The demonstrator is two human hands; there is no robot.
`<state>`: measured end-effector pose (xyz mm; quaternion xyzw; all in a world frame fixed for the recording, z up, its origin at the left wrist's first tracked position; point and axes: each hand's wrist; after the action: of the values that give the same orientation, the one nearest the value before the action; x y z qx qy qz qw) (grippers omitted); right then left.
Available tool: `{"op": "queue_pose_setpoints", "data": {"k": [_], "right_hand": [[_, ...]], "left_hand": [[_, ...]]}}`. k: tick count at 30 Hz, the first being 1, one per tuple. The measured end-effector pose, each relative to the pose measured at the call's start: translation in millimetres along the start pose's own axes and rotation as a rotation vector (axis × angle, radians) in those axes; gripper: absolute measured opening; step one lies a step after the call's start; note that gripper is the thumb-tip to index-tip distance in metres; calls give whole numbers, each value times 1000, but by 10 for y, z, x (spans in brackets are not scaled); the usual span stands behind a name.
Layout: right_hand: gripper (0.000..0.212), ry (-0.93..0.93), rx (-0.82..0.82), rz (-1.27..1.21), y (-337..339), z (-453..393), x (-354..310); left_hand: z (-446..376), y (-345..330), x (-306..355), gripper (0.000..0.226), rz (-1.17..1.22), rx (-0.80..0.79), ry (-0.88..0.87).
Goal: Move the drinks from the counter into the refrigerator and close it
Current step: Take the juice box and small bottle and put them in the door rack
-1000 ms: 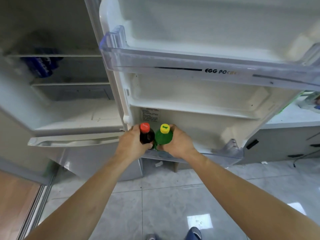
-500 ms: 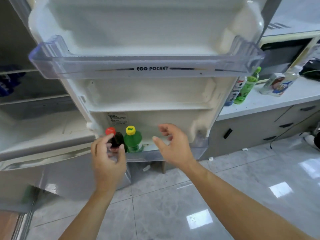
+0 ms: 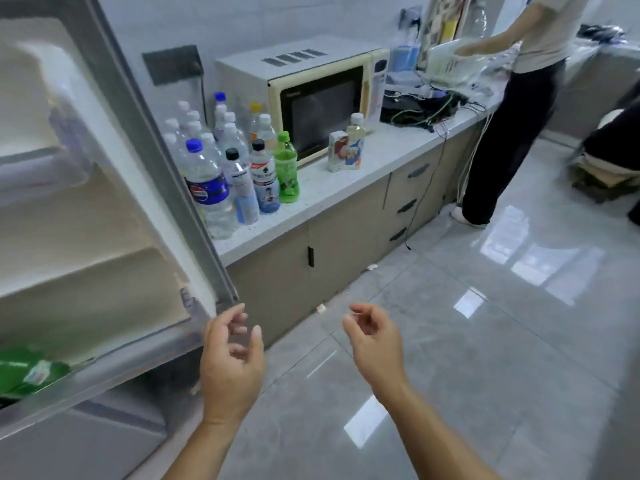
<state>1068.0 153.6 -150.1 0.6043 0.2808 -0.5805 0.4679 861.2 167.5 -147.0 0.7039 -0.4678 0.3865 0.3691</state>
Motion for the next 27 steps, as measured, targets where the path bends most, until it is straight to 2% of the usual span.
{"op": "queue_pose_setpoints", "data": {"k": [5,10,17,21,27], "right_hand": [[15,-113,109,-59,809,-158,347],[15,-161,180,-72,1130,-401,501],[16,-178,158,-41,1156,-1098,524],[15,-151,153,-15,1056,-1738,385],[16,-114,115,31,780,-2767,16]], "left_hand": [[217,-840,110,55,57,-144,123],[221,-1378,95,51,98,-196,259],[-298,-1944,-131,39,129,-178,399],[-848,-2277,-351,32,159,-155,496],[-1760,-2665,-686,29,166,-212,622]]}}
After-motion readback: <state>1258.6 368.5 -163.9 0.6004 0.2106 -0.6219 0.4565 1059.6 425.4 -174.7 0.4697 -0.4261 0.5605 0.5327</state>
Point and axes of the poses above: each hand's wrist, its own z-axis away from the middle knuckle, its own y-axis out of the back of the hand, x = y × z, and after that the axes turned 9 degrees about z, right-handed
